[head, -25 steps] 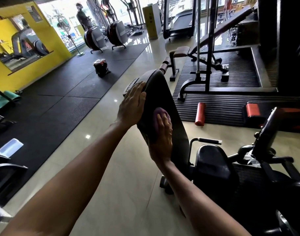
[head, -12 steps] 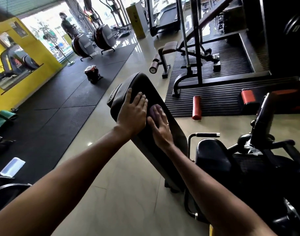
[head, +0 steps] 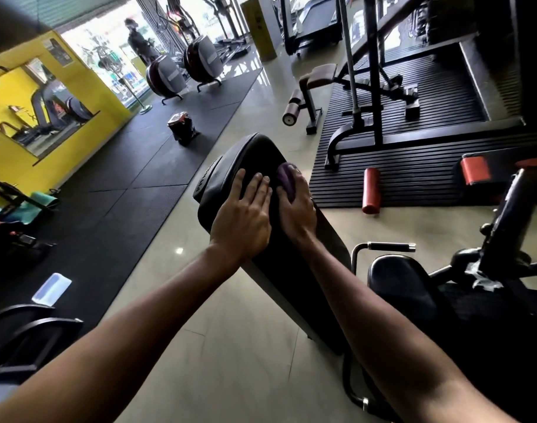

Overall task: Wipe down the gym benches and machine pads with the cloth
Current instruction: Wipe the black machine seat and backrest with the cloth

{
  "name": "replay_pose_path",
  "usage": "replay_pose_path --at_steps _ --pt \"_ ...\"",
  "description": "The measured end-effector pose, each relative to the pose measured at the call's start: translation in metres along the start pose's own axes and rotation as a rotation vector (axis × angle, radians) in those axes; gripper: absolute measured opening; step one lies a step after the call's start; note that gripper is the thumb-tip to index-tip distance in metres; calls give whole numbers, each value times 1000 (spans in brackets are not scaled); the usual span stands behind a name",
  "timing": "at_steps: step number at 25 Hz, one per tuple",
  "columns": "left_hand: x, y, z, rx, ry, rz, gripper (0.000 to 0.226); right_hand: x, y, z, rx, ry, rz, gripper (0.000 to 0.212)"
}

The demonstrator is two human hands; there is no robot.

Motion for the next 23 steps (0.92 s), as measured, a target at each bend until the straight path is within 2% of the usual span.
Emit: replay_pose_path --at_steps 2,4,5,7,9,10,12,14,17,18,21,23 --pt "0 1 1 1 15 4 68 32 -9 0 10 -1 178 59" --pt "0 1 -1 0 15 11 68 62 21 5 94 -16 263 59" --pt "-1 0 -2 2 10 16 68 64 45 10 118 -34 231 60" --pt "-2 0 -2 13 0 21 69 38 83 16 82 -63 -4 63" --pt "-2 0 -1 24 4 28 68 2 95 15 63 -52 -234 59" --pt "-2 0 -1 24 4 35 68 -14 86 13 69 -47 -256 58" --pt "-2 0 0 24 -4 44 66 -30 45 8 25 -27 -107 60" --pt "-2 0 -2 32 -4 46 65 -9 16 -1 2 -55 66 62" --pt "-1 -1 -2 39 -5 46 64 38 40 4 87 -52 161 62" --pt "-1 -1 -1 42 -9 48 64 40 63 10 107 -39 105 63" --pt "-2 -2 0 58 0 49 64 5 107 20 83 -26 -239 72" --pt "-2 -2 -1 69 -8 52 63 -27 89 14 56 -58 -256 66"
Point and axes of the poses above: each hand's wrist, its own x-axis away from the middle knuckle, its own z-axis out of the back of the hand, y = z × x, the point moved 10 cm from there along -x, towards the middle knuckle, and after that the axes turned 1 degree about y, right-handed, at the moved point
